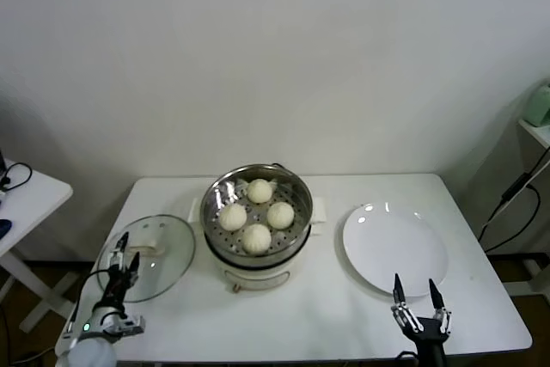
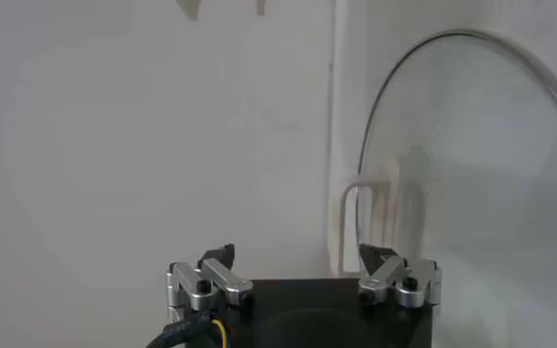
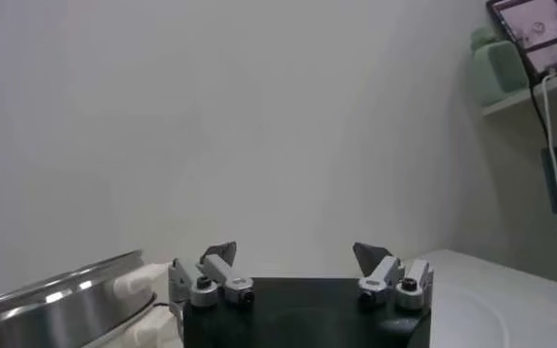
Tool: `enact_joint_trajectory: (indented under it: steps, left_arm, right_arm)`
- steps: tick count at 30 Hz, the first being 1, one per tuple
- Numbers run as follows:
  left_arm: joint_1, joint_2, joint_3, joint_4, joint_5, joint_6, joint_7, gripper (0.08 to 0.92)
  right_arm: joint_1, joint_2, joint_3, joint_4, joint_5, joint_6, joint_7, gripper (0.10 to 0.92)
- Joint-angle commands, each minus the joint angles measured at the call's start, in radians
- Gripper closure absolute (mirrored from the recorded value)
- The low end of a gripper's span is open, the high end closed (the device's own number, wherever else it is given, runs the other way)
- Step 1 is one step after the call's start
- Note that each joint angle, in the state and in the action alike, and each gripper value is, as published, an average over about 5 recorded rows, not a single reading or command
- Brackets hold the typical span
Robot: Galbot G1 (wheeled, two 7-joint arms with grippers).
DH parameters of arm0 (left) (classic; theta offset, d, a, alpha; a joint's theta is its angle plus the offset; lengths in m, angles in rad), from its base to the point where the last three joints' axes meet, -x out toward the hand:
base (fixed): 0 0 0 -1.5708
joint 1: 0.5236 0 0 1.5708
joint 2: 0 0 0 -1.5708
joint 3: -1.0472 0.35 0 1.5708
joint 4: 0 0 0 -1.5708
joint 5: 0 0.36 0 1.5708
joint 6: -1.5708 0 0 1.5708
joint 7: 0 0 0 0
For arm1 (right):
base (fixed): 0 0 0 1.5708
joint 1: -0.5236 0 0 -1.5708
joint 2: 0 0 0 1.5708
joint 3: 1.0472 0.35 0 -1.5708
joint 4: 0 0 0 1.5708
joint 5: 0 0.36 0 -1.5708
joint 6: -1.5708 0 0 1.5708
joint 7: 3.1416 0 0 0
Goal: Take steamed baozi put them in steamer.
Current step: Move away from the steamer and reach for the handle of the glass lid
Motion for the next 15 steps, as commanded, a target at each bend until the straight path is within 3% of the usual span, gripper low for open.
enact_joint_trajectory:
  steps: [1, 15]
  left_arm:
    - [-0.045, -0.006, 0.005, 0.025, 0.012, 0.019, 0.023, 0.177]
    - [-0.09, -0.005, 0.017, 0.058, 0.011, 0.026, 0.036, 0.177]
  right_arm:
    - [0.0, 0.001, 0.005, 0.002, 0.0, 0.0, 0.002, 0.203]
    - [-0.007, 0.003, 0.012, 0.012, 0.0, 0.0, 0.005, 0.203]
